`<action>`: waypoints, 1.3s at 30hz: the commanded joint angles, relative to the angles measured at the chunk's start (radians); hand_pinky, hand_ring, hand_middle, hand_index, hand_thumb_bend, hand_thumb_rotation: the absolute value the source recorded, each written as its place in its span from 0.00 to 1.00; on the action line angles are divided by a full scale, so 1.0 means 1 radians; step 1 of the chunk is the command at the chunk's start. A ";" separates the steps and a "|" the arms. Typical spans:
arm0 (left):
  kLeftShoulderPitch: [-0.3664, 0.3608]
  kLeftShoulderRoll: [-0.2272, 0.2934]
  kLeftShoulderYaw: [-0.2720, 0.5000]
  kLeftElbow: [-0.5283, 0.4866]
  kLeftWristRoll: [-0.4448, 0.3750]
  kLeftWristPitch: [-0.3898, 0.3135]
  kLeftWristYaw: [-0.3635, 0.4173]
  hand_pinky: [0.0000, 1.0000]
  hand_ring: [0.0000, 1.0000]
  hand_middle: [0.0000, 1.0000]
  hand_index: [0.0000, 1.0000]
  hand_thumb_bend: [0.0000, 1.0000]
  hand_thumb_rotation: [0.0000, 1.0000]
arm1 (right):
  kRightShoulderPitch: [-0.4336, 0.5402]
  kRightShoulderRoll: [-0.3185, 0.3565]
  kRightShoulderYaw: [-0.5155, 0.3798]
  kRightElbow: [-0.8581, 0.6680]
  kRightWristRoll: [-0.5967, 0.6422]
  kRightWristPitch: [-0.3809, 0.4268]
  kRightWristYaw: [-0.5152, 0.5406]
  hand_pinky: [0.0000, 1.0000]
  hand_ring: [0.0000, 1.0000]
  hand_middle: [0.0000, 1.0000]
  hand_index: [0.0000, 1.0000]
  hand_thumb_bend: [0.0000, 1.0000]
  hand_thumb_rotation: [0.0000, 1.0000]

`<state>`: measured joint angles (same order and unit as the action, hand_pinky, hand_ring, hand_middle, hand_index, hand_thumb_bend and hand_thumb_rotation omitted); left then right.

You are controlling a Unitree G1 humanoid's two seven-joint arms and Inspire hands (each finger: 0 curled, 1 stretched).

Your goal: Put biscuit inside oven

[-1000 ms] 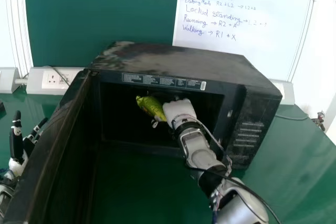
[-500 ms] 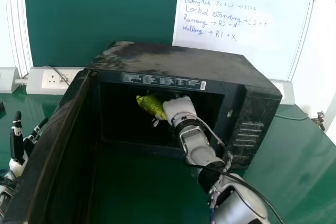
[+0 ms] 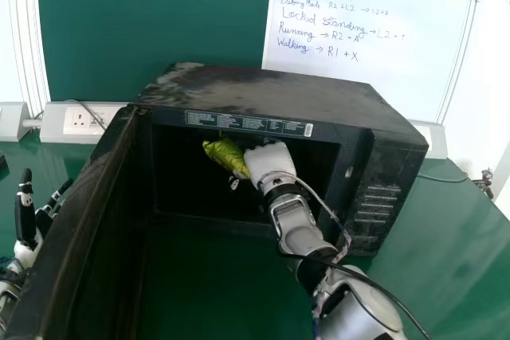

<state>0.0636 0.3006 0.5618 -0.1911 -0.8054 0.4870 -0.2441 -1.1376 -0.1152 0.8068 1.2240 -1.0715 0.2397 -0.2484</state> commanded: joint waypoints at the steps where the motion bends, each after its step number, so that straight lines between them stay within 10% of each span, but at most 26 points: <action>1: 0.006 -0.001 -0.007 -0.016 0.000 0.002 0.005 0.67 0.73 0.75 0.74 0.69 0.00 | -0.020 0.003 0.009 0.002 -0.002 0.015 -0.021 0.57 0.60 0.67 0.66 0.79 0.14; 23: 0.008 0.003 -0.006 -0.016 -0.001 -0.002 -0.002 0.67 0.73 0.75 0.75 0.69 0.00 | -0.012 0.005 -0.016 -0.045 0.059 0.022 -0.013 0.46 0.51 0.60 0.66 0.79 0.13; 39: -0.003 0.007 -0.006 -0.003 0.003 -0.001 0.001 0.66 0.72 0.75 0.73 0.71 0.00 | 0.190 -0.123 -0.118 -0.591 0.099 0.115 0.206 0.37 0.45 0.54 0.68 0.91 0.18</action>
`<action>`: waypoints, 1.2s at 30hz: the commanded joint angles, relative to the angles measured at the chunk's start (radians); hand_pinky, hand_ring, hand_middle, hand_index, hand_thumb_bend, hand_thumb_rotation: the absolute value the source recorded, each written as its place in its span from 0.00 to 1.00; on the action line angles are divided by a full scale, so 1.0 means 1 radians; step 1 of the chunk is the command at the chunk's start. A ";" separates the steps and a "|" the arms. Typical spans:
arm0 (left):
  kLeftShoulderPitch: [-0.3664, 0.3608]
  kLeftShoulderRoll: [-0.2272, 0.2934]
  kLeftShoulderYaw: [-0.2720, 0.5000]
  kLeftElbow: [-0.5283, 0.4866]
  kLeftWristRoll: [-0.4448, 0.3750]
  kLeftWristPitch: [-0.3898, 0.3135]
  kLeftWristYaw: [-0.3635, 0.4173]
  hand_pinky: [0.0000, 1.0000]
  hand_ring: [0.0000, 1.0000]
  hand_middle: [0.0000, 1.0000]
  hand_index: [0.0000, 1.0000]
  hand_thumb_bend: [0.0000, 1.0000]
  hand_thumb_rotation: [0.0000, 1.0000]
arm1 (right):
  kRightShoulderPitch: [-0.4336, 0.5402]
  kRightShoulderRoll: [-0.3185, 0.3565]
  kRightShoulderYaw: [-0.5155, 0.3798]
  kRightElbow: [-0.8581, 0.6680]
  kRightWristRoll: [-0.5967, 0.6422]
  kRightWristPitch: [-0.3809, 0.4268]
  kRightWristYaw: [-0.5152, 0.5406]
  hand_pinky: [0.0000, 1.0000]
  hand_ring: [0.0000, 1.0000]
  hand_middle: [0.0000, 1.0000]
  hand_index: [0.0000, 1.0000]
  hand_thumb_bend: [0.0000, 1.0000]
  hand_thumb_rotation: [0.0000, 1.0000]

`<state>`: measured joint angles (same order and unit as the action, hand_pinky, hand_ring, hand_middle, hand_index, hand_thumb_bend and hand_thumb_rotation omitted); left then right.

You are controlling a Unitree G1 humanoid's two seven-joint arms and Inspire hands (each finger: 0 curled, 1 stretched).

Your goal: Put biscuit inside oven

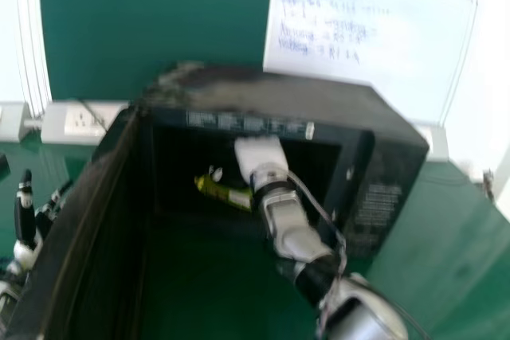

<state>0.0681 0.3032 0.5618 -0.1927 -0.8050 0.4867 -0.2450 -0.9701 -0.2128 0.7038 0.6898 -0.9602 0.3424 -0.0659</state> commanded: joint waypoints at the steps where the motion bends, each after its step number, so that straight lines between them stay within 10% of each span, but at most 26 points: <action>1: -0.009 0.004 -0.006 -0.001 0.002 -0.001 0.002 0.67 0.72 0.75 0.74 0.71 0.00 | 0.039 -0.038 -0.021 -0.100 -0.014 0.018 0.043 0.37 0.44 0.53 0.68 0.89 0.15; 36: -0.016 0.015 -0.003 0.005 -0.008 0.010 -0.002 0.67 0.72 0.74 0.73 0.71 0.00 | 0.589 -0.245 -0.360 -1.146 0.013 -0.024 0.586 0.45 0.51 0.58 0.64 0.89 0.32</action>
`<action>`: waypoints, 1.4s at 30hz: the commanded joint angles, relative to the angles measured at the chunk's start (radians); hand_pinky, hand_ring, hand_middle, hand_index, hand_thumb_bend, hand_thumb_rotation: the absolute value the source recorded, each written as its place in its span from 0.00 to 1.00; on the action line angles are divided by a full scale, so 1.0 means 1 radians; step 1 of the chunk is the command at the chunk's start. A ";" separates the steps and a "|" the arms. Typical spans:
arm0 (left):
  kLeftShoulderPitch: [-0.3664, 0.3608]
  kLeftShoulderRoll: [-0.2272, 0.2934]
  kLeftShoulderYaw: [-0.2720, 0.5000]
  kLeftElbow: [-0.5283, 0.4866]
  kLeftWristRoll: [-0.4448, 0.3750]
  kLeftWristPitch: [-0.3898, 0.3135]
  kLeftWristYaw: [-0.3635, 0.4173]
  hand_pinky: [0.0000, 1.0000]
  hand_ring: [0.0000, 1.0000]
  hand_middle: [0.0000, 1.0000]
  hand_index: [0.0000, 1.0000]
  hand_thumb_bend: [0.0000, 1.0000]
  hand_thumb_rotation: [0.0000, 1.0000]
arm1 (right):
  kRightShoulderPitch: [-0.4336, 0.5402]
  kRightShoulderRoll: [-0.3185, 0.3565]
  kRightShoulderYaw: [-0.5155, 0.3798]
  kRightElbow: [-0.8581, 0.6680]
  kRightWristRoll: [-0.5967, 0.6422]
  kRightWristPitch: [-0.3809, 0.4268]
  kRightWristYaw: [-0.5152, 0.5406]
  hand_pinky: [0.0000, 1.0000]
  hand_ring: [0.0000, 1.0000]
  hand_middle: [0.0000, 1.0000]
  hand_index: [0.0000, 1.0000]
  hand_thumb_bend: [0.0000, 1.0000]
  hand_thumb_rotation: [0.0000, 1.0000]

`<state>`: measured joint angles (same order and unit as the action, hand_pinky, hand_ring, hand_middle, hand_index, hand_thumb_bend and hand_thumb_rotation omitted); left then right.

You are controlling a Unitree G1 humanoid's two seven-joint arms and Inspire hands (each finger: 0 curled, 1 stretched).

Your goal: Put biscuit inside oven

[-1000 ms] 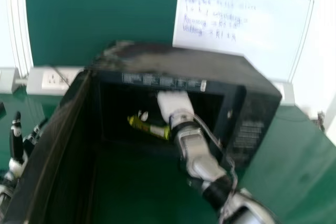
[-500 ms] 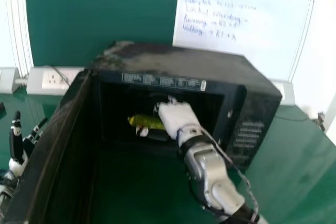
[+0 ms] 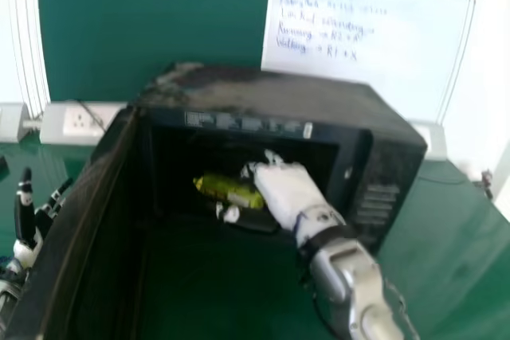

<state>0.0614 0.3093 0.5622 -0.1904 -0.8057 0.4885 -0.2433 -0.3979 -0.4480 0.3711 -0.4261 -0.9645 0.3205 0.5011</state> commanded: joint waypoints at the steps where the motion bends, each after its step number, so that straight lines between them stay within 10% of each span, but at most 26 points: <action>1: -0.009 0.009 -0.003 -0.001 -0.009 0.011 -0.001 0.67 0.72 0.74 0.74 0.71 0.00 | 0.029 -0.009 -0.043 -0.050 0.030 0.002 0.035 0.47 0.52 0.59 0.64 0.89 0.32; 13: -0.002 0.028 -0.004 0.005 0.001 0.008 -0.022 0.67 0.73 0.75 0.74 0.67 0.02 | 0.046 -0.076 -0.321 -0.229 0.463 0.200 0.392 0.50 0.58 0.63 0.63 0.88 0.33; 24: -0.004 0.048 0.007 0.035 -0.004 0.009 -0.048 0.66 0.72 0.74 0.71 0.68 0.01 | 0.003 -0.259 -0.501 -0.174 0.801 0.390 0.499 0.47 0.55 0.61 0.62 0.86 0.25; 37: -0.003 0.052 0.008 0.046 -0.004 0.005 -0.065 0.67 0.72 0.74 0.72 0.68 0.01 | 0.035 -0.353 -0.624 0.015 1.089 0.316 0.491 0.29 0.36 0.42 0.53 0.82 0.16; 42: -0.001 0.053 0.005 0.045 -0.002 0.003 -0.076 0.66 0.72 0.74 0.72 0.68 0.02 | 0.044 -0.396 -0.650 0.128 1.156 0.203 0.522 0.39 0.44 0.48 0.49 0.53 0.14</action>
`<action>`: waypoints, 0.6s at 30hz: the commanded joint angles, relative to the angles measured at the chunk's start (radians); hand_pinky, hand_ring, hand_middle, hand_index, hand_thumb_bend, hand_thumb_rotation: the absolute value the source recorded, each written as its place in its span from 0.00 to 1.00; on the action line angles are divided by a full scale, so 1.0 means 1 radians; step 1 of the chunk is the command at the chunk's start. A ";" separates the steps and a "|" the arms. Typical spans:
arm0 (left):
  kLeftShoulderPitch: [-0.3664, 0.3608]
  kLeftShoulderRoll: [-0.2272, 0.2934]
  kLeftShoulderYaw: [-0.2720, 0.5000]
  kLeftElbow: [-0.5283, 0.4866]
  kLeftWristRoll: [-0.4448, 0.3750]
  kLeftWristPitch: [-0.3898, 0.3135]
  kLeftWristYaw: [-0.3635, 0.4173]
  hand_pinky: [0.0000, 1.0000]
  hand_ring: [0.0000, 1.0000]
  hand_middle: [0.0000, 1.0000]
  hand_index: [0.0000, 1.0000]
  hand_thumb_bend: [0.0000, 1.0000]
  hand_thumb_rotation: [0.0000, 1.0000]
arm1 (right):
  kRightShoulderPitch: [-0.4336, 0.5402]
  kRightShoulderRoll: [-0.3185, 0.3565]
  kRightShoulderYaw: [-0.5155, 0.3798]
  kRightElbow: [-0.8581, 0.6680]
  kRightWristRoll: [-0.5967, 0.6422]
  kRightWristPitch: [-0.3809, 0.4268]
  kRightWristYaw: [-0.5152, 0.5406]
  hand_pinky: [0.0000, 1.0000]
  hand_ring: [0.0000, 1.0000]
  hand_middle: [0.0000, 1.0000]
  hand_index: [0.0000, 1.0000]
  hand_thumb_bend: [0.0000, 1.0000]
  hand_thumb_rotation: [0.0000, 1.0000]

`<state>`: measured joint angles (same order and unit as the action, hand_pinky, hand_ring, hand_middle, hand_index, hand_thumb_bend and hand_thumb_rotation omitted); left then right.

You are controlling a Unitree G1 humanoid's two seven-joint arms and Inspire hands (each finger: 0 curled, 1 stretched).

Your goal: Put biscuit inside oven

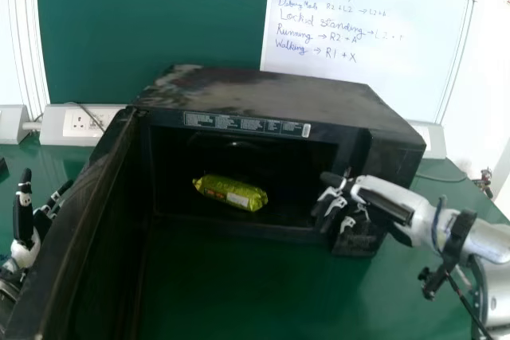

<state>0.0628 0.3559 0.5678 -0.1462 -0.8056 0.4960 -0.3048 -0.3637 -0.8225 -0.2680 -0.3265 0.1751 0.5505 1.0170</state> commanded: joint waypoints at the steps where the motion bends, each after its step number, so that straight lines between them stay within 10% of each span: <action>1: -0.002 0.008 -0.001 0.001 -0.001 -0.005 -0.018 0.67 0.72 0.74 0.72 0.68 0.02 | 0.012 -0.029 -0.015 0.048 0.023 -0.037 0.003 0.39 0.44 0.48 0.48 0.52 0.14; 18: 0.006 0.031 -0.005 0.011 -0.002 0.001 -0.104 0.66 0.72 0.75 0.77 0.69 0.06 | 0.070 -0.102 -0.052 0.289 0.047 -0.122 -0.086 0.27 0.34 0.39 0.48 0.51 0.15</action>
<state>0.0659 0.3702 0.5675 -0.1427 -0.8050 0.4958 -0.3915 -0.3114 -0.9142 -0.3075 -0.0529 0.2308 0.4349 0.9572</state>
